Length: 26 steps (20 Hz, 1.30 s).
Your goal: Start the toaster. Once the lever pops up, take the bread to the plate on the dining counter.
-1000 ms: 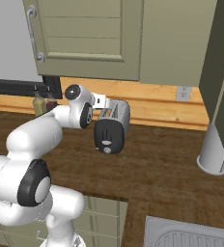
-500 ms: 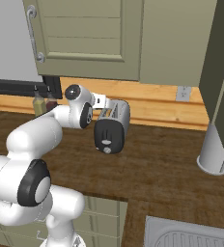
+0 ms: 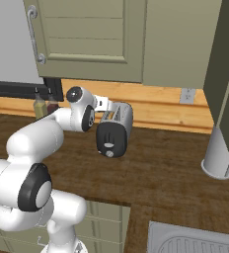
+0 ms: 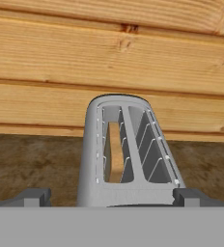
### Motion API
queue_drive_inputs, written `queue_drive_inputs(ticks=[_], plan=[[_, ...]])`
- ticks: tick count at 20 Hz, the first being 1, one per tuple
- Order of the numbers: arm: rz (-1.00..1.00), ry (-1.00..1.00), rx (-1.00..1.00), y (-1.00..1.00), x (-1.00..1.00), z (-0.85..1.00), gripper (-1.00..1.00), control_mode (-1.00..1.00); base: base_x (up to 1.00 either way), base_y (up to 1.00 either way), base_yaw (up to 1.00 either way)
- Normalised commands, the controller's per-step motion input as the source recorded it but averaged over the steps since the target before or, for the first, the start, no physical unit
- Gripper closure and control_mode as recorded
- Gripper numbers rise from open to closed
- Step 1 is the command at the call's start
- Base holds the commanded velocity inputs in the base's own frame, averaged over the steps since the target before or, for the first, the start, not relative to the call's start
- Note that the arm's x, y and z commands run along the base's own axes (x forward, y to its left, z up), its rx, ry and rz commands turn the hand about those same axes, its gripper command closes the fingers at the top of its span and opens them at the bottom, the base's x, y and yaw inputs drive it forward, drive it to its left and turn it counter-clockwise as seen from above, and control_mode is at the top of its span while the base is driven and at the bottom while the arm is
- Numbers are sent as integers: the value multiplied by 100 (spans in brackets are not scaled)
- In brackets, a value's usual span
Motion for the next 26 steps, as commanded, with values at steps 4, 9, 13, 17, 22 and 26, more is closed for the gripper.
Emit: queue_drive_inputs(ticks=[4,9,13,17,22,26], plan=[[0,0,0,0,0,0,-100,-100,0,0,0],[0,0,0,0,0,0,-100,-100,0,0,0],[0,0,0,0,0,0,-100,-100,0,0,0],[0,0,0,0,0,0,-100,-100,0,0,0],[0,0,0,0,0,0,-100,-100,0,0,0],[0,0,0,0,0,0,-100,-100,0,0,0]])
